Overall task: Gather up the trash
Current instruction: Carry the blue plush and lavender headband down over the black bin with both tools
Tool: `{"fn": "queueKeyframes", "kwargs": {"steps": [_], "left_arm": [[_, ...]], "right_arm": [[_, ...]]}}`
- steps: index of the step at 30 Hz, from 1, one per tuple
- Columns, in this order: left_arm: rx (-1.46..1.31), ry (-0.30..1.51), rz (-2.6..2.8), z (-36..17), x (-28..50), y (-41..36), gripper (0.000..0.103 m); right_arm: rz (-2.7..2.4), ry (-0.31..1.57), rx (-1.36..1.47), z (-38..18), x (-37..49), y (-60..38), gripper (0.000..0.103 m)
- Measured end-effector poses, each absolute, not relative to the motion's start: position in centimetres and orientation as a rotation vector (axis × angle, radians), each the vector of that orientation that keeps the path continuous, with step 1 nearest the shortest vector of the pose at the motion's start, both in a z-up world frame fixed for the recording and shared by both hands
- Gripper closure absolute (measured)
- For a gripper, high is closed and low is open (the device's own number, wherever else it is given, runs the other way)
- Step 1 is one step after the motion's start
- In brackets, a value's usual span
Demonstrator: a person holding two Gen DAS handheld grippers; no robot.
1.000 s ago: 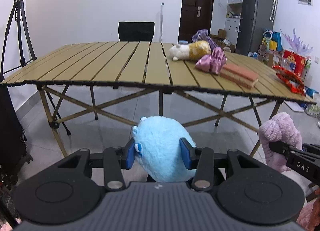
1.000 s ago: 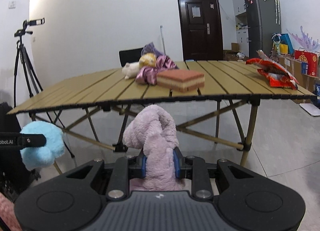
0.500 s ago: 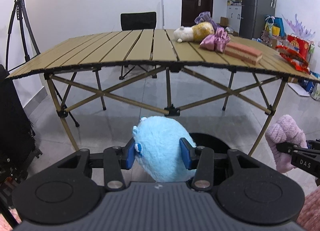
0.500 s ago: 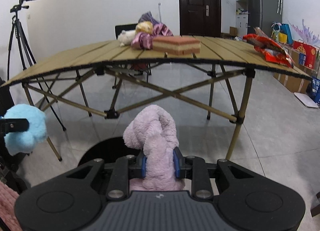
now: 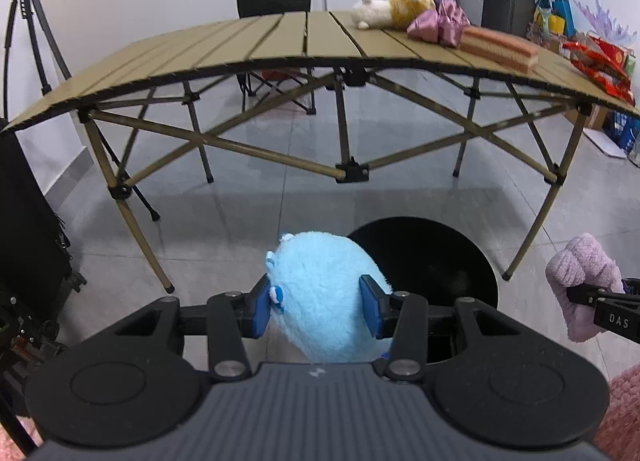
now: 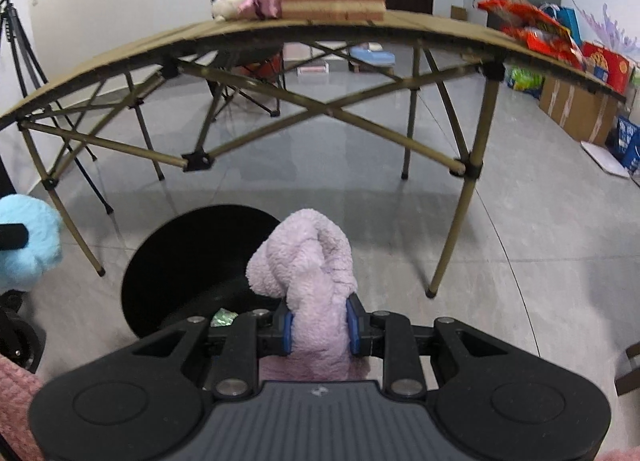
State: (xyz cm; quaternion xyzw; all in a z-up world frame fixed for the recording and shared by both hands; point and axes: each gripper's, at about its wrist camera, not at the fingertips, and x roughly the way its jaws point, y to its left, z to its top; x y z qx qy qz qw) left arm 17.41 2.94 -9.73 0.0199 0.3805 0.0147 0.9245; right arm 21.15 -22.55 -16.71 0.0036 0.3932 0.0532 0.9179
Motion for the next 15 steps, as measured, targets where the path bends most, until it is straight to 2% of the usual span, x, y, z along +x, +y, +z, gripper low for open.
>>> {"fn": "queueKeyframes", "kwargs": {"steps": [15], "left_arm": [[0.093,0.877,-0.019,-12.3,21.2,-1.2,0.058]], "right_arm": [[0.037,0.885,0.066,-19.6,23.8,-24.8,0.079]]}}
